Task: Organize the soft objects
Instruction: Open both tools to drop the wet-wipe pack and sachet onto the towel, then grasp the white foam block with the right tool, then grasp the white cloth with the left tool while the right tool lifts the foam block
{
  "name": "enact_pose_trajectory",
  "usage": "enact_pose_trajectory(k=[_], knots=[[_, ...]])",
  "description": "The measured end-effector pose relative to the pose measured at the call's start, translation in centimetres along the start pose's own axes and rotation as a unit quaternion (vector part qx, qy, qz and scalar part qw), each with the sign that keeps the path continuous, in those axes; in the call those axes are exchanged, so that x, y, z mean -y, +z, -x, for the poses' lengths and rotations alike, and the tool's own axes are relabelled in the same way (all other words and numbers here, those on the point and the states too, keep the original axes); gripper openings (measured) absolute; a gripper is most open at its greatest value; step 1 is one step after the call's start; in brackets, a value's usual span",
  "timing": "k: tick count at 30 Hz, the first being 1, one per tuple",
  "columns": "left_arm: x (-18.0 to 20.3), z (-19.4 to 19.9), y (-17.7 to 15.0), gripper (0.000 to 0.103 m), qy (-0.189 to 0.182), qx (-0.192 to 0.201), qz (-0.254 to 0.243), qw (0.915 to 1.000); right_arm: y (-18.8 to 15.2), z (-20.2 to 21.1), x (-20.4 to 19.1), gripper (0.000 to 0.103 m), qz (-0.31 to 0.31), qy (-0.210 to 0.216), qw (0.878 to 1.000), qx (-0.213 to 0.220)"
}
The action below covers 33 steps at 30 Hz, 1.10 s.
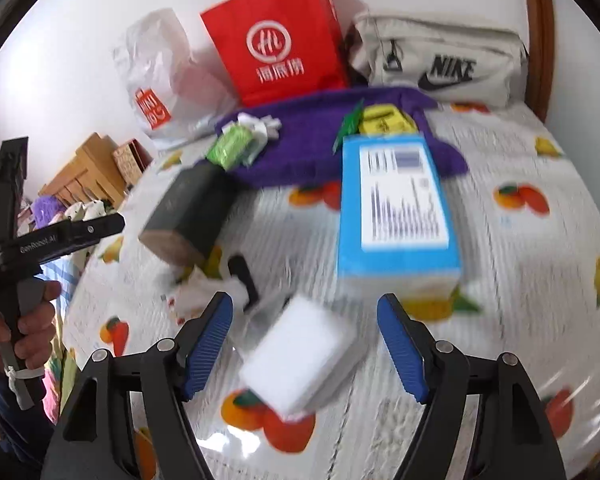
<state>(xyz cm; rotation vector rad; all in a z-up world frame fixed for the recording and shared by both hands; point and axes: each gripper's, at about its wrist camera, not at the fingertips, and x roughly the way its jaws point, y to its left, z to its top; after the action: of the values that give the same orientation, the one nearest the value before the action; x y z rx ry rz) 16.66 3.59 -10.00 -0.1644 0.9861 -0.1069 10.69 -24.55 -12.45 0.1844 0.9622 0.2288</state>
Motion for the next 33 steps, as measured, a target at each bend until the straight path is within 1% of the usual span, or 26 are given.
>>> enact_pose_trajectory(k=[3,6,9,12,15,17,19,21,22,24,27,29,33], knots=[[0.0,-0.5,-1.0,0.087,0.001,-0.005,-0.006,1.0000,-1.4,-1.2,-0.2,0.074,-0.007,-0.006,1.000,-0.023],[0.0,-1.0,-2.1,0.087,0.000,-0.004,-0.011,0.9999,-2.1,-2.1,-0.4,0.074,-0.019,-0.011,0.999,-0.038],[-0.1,-1.6,-3.1,0.087,-0.009,-0.012,-0.016,0.9998,-2.5,-2.5,-0.8,0.074,-0.026,-0.018,0.999,-0.037],[-0.4,-1.7,-4.0,0.087,-0.015,-0.017,-0.023,0.9995,-2.7,-3.5,-1.5,0.074,-0.022,-0.028,0.998,-0.046],[-0.7,-1.8,-4.8,0.087,-0.016,-0.017,-0.029,0.9993,-3.0,-4.7,-2.2,0.074,-0.013,-0.054,0.997,-0.051],[-0.8,-1.9,-5.1,0.087,-0.019,-0.019,-0.031,0.9992,-3.1,-5.4,-2.4,0.074,-0.009,-0.065,0.997,-0.045],[-1.0,-2.0,-5.3,0.087,-0.019,-0.021,-0.028,0.9992,-3.1,-5.8,-2.5,0.063,-0.005,-0.072,0.996,-0.044],[-1.0,-2.1,-5.4,0.087,-0.019,-0.022,-0.029,0.9992,-3.1,-5.8,-2.7,0.062,0.000,-0.062,0.997,-0.041],[-1.0,-2.2,-5.5,0.087,-0.019,-0.022,-0.029,0.9992,-3.2,-5.5,-2.9,0.062,0.004,-0.045,0.998,-0.037],[-0.8,-2.4,-5.5,0.087,-0.023,-0.023,-0.030,0.9990,-3.2,-5.1,-3.3,0.061,0.012,-0.027,0.999,-0.029],[0.1,-3.0,-5.7,0.087,-0.033,-0.031,-0.037,0.9983,-3.1,-3.4,-3.3,0.061,0.019,-0.015,1.000,-0.002],[1.1,-3.4,-5.7,0.087,-0.035,-0.032,-0.048,0.9977,-3.0,-2.5,-3.0,0.061,0.022,-0.010,1.000,0.009],[3.0,-4.1,-5.6,0.087,-0.041,-0.034,-0.069,0.9962,-3.4,-0.9,-1.7,0.062,0.036,-0.027,0.999,0.024]])
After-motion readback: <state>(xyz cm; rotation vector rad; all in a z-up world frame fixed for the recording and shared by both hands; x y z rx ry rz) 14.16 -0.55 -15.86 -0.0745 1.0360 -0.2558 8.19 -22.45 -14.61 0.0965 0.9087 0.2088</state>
